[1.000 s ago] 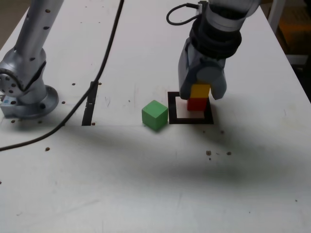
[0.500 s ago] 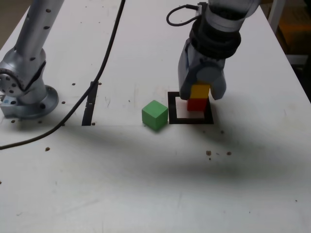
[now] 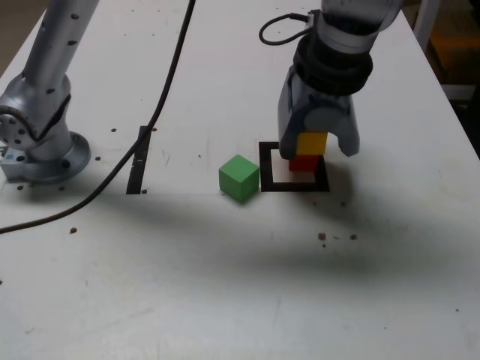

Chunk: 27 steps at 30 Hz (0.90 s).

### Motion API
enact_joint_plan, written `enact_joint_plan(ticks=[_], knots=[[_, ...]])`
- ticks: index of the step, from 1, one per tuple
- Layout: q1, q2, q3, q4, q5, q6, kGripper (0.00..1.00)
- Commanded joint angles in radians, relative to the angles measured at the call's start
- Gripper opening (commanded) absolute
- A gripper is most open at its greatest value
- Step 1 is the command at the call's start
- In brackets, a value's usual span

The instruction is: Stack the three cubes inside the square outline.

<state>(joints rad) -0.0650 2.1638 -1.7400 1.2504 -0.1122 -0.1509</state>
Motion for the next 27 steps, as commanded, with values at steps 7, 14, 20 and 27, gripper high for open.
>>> enact_joint_plan(ticks=[7,14,20,27], knots=[[0.001,-0.034,0.011,0.005,0.039,-0.015,0.79],[-0.001,-0.096,0.021,0.071,0.062,-0.037,0.79],[-0.021,-0.17,0.018,0.087,0.066,-0.038,0.79],[-0.042,-0.294,0.07,0.12,0.078,-0.033,0.79]])
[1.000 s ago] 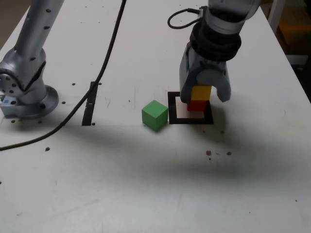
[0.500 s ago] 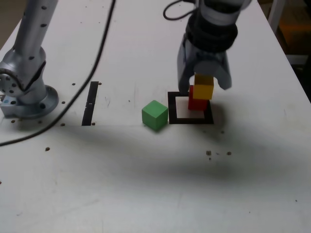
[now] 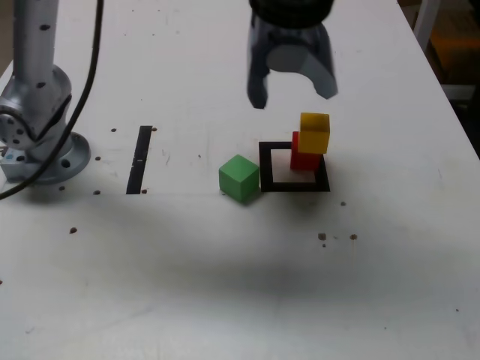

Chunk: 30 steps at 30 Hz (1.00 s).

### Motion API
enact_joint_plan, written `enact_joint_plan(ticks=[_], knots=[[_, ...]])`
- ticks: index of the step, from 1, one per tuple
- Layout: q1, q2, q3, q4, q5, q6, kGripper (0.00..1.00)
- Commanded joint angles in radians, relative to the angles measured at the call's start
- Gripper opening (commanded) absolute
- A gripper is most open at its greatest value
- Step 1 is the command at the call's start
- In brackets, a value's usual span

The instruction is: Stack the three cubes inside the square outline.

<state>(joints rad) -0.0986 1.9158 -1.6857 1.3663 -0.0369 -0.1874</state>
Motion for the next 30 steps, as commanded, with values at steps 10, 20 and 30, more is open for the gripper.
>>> enact_joint_plan(ticks=[10,20,30], knots=[[-0.077,-0.155,0.136,0.043,-0.034,0.089,0.79],[-0.217,-0.188,0.199,0.089,-0.043,0.159,0.84],[-0.292,-0.164,0.231,0.082,-0.03,0.187,0.83]])
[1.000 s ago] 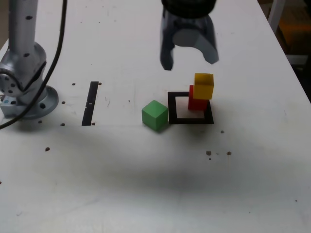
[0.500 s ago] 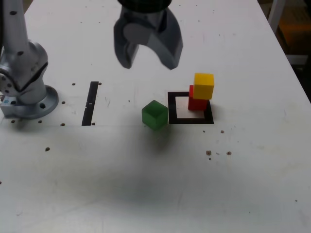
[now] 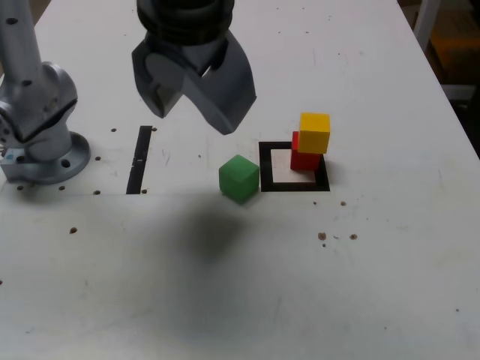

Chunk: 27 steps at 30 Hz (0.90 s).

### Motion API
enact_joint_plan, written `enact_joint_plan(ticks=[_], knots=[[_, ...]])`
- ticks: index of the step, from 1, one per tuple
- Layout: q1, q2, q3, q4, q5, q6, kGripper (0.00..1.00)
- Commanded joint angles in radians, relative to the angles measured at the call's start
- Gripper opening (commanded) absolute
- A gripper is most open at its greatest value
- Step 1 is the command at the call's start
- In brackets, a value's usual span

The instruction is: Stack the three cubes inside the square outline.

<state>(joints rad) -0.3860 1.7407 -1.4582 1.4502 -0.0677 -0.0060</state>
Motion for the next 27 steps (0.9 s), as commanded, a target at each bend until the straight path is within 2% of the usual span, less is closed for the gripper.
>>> enact_joint_plan(ticks=[1,14,18,23,27], knots=[[-0.009,0.019,0.007,-0.005,-0.001,0.015,0.83],[-0.044,0.133,0.061,-0.092,-0.016,0.159,0.82],[-0.048,0.145,0.068,-0.111,-0.018,0.171,0.84],[-0.058,0.146,0.071,-0.144,-0.012,0.166,0.91],[-0.058,0.149,0.063,-0.151,-0.003,0.163,0.89]])
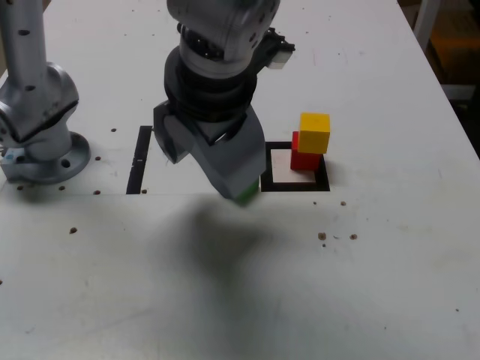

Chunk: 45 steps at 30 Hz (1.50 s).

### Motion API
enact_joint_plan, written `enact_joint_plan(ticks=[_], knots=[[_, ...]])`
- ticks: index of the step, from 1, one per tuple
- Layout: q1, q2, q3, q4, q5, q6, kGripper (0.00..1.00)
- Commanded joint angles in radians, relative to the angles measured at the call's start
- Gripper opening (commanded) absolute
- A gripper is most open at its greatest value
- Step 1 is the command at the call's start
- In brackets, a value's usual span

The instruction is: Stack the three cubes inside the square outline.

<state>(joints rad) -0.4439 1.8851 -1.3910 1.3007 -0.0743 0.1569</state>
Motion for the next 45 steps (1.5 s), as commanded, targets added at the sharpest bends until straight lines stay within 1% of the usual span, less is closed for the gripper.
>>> enact_joint_plan(ticks=[1,6,21,41,43,45], knots=[[0.001,0.006,-0.006,-0.004,0.006,0.001,0.89],[0.02,0.029,-0.005,-0.013,0.009,0.013,0.86],[0.104,0.124,-0.03,-0.038,0.011,0.085,0.84],[0.159,0.199,-0.028,-0.076,0.003,0.128,0.82],[0.167,0.207,-0.028,-0.08,0.001,0.135,0.81],[0.174,0.211,-0.029,-0.083,-0.001,0.14,0.77]])
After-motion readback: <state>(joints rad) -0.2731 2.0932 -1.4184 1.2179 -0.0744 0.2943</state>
